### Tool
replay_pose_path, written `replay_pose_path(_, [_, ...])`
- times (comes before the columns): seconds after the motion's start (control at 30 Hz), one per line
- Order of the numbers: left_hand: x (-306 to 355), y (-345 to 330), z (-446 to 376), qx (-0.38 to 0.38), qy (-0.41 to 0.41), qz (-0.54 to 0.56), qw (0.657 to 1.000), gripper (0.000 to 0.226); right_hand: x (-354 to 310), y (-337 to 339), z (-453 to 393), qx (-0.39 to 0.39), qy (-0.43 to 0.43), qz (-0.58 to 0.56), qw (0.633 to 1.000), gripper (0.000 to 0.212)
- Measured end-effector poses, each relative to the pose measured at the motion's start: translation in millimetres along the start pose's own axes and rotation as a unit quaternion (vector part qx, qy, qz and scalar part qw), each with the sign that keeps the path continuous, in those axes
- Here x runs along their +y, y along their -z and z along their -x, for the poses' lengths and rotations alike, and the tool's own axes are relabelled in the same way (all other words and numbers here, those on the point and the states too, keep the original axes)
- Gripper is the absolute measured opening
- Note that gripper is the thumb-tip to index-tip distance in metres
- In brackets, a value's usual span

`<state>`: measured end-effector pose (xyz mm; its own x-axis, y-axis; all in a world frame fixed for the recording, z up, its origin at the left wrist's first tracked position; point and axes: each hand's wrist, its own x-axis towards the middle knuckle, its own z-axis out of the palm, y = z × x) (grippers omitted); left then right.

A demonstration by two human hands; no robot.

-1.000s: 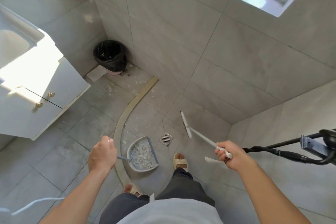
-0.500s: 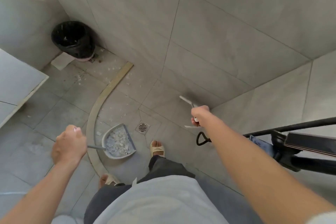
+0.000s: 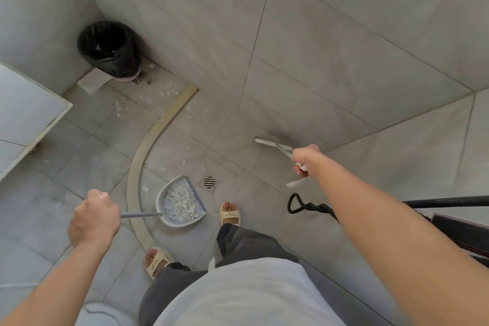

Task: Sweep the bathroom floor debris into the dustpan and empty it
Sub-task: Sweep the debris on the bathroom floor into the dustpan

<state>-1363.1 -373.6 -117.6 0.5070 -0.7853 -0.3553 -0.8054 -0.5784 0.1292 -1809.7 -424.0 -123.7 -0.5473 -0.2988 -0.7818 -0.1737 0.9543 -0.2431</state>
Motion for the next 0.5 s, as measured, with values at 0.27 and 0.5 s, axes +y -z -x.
replay_pose_path(0.27, [-13.2,-0.6,-5.7,0.018,0.017,0.003,1.0,0.031,-11.9,24.4,-24.6,0.018,-0.019,-0.037,0.999,0.034])
replay_pose_path(0.5, [-23.6,-7.6,2.7,0.034,0.014,0.008,0.999,0.03,11.7,21.3,-38.4,-0.033,-0.105,-0.08,0.991,0.017])
